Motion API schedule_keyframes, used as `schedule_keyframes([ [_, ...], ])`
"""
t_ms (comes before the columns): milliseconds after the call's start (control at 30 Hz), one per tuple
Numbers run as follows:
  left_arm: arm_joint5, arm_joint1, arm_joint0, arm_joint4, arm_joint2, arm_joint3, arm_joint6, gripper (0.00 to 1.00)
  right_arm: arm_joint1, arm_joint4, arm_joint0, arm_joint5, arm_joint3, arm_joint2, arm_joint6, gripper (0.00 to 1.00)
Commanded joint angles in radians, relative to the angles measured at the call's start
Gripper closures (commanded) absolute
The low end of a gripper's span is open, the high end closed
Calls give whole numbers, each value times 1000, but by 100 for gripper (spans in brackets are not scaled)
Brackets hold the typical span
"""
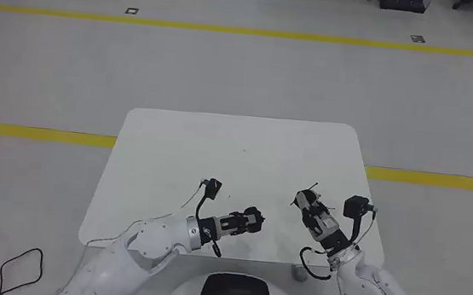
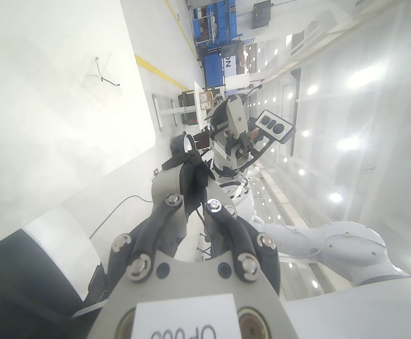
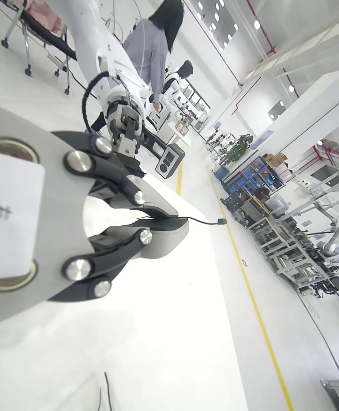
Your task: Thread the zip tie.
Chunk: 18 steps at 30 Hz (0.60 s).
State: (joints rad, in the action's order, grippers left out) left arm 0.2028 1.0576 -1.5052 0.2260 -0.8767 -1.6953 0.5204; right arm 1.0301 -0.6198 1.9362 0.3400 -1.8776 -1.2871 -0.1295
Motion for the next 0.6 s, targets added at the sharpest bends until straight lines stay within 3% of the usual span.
schedule_keyframes([
  [0,0,0,0,0,0,0,0,100,-9,5,-10,0,11,24,-10,100],
  [333,0,0,0,0,0,0,0,100,-9,5,-10,0,11,24,-10,100],
  [400,0,0,0,0,0,0,0,100,-7,22,-10,0,-26,52,-17,100],
  [567,0,0,0,0,0,0,0,100,-5,-60,8,0,-2,129,-207,100],
])
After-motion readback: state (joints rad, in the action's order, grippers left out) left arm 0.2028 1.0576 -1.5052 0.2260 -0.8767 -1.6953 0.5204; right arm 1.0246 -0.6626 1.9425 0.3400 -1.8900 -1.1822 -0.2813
